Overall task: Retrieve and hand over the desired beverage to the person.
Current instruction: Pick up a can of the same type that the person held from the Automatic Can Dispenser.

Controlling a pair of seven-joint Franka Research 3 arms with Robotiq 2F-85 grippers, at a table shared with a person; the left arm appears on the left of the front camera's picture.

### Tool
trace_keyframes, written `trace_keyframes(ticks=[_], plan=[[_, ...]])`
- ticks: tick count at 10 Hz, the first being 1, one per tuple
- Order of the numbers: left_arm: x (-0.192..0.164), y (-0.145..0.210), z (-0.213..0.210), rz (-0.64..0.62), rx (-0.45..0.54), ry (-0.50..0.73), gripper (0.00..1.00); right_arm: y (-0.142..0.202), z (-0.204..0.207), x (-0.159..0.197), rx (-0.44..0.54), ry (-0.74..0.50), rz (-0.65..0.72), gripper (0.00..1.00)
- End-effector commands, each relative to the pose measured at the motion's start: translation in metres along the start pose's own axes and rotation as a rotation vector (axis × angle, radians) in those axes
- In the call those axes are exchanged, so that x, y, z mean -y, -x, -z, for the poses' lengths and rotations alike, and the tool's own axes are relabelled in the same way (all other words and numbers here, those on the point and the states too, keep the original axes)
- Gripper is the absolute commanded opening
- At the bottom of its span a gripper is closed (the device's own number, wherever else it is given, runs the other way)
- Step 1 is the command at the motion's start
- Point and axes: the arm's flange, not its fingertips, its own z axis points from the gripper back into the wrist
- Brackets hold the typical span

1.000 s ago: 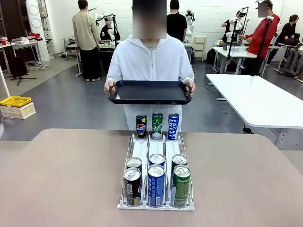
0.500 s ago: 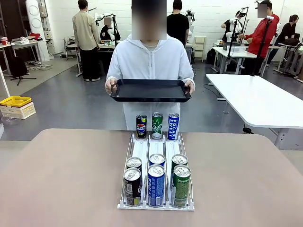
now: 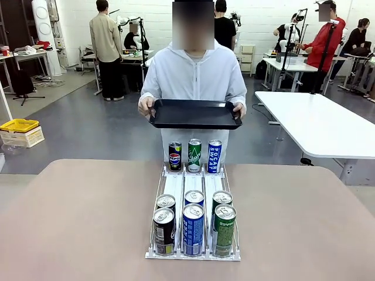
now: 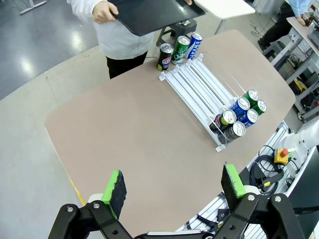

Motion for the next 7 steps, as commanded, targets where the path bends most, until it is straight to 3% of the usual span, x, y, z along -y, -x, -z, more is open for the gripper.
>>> trace_keyframes(ticks=[1,7], plan=[[0.0009,-0.0018,-0.0013,-0.009,0.005,0.005,1.0,0.0,0.0028,0.0001,-0.003,-0.01,-0.001,1.0],[0.0009,-0.0018,-0.0013,-0.009,0.005,0.005,1.0,0.0,0.0028,0.0001,-0.003,-0.01,-0.001,1.0]])
